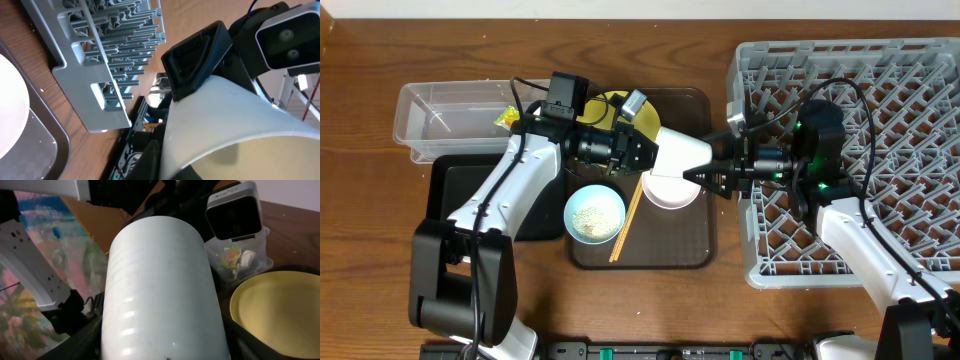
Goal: Sort waste into correct bins and load items into the dishwasher rack
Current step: 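Lift the white cup and hand it to the right gripper, then carry the cup with the right gripper and place it in the rack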
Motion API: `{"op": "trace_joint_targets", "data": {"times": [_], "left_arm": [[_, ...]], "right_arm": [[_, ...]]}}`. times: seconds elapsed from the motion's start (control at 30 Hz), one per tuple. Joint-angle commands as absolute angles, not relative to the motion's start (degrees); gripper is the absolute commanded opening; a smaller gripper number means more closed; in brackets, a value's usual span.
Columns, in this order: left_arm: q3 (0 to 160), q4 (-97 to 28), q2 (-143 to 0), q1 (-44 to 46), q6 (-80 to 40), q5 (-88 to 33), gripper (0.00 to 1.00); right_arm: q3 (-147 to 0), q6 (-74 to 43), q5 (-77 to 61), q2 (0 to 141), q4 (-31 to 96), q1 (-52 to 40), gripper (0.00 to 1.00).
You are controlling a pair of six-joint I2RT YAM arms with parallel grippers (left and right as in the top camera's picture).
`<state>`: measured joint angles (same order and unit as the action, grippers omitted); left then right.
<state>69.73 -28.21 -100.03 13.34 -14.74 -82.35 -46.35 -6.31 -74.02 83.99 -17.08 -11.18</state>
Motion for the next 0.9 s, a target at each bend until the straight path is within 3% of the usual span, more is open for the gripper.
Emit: {"op": "trace_joint_targets", "data": {"times": [0.0, 0.2, 0.3, 0.43, 0.53, 0.87], "left_arm": [[70.6, -28.1, -100.1, 13.3, -14.2, -82.7, 0.13], [70.6, -28.5, -100.1, 13.3, -14.2, -72.2, 0.39], [70.6, -29.6, -100.1, 13.2, -14.2, -65.1, 0.48], [70.6, -32.0, -99.5, 11.8, -12.9, -53.9, 0.53], [70.6, -34.7, -97.3, 10.1, -12.4, -46.9, 0.56], [70.6, -44.8, -85.4, 4.8, -12.0, -32.4, 0.57]], "right_arm": [[-46.8, -6.2, -75.5, 84.1, -16.9, -11.7, 0.51], [-46.8, -8.7, -75.1, 84.1, -16.8, -11.7, 0.44], [-46.8, -9.6, -73.3, 84.1, -15.6, -11.6, 0.37], [-46.8, -9.6, -62.8, 84.1, -9.7, -11.6, 0.23], [-46.8, -9.6, -55.7, 84.1, -7.2, -11.4, 0.03], [-50.5, -12.2, -46.8, 81.6, -2.0, -9.8, 0.01]]}}
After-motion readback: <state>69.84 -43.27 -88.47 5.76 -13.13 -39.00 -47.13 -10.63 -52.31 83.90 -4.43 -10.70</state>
